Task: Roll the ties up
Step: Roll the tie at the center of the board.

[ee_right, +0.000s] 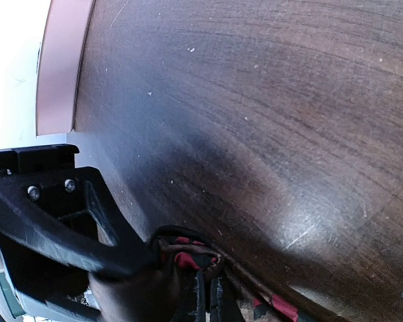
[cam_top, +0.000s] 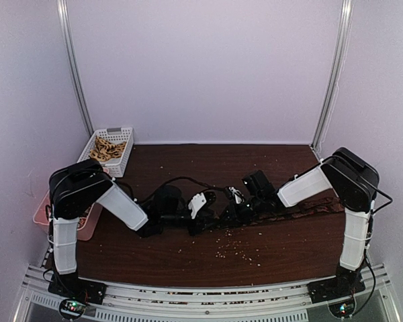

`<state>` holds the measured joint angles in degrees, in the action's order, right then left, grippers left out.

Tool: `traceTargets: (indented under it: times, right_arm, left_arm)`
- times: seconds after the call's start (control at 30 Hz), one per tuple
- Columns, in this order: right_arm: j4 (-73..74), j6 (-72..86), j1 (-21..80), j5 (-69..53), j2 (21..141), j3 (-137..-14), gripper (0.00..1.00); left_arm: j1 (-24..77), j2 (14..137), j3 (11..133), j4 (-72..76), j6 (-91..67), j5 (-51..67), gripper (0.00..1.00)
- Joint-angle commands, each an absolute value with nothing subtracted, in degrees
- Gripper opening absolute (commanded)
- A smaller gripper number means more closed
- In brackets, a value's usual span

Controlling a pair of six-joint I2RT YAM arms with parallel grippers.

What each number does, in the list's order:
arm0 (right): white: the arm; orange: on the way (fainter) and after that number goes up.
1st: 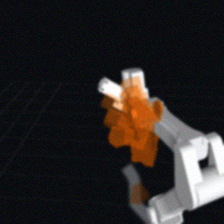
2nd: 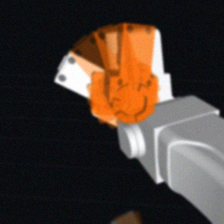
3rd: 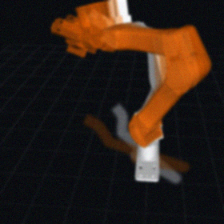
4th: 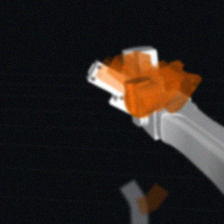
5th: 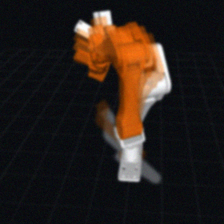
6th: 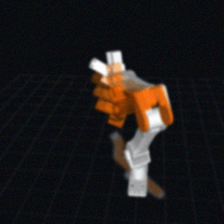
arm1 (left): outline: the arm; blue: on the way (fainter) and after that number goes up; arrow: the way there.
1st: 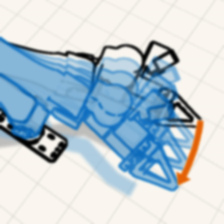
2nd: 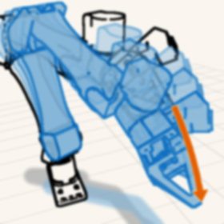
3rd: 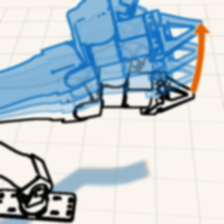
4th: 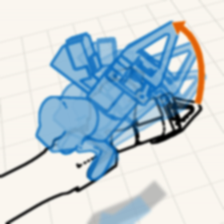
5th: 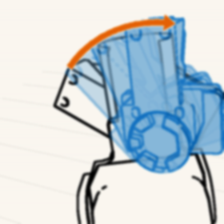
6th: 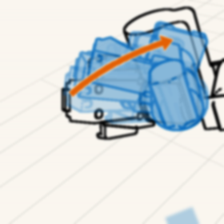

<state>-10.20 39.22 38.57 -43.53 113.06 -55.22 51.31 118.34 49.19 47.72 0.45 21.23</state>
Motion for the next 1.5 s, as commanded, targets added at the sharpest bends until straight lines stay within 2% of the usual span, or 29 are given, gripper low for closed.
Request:
traceTargets:
  times: [0.0,0.17,0.43,0.53,0.73,0.97,1.47]
  right_arm:
    - [-7.56,39.61,38.32,-40.29,114.23,-53.41,0.00]
    - [-8.27,40.17,38.41,-40.71,113.28,-53.24,0.00]
    - [-11.57,42.37,38.28,-42.40,109.89,-51.77,0.01]
    - [-11.45,42.83,37.75,-42.44,107.80,-51.53,0.07]
    - [-11.23,43.02,36.24,-43.57,106.34,-51.24,0.14]
    - [-14.00,45.21,36.45,-44.94,104.43,-50.75,0.34]
    - [-7.47,41.12,39.28,-43.07,107.95,-53.94,0.36]
  left_arm:
    - [52.03,122.71,52.98,47.12,0.23,22.52,0.35]
    - [51.86,125.11,52.91,45.54,0.43,22.51,0.36]
    - [51.20,123.15,50.62,35.25,6.59,20.75,0.32]
    - [50.76,122.67,50.54,31.43,8.14,20.65,0.31]
    - [50.18,123.43,50.80,28.63,8.41,21.05,0.30]
    - [50.19,123.57,52.97,25.37,8.53,21.27,0.31]
    - [50.19,123.60,53.95,24.13,8.21,21.29,0.34]
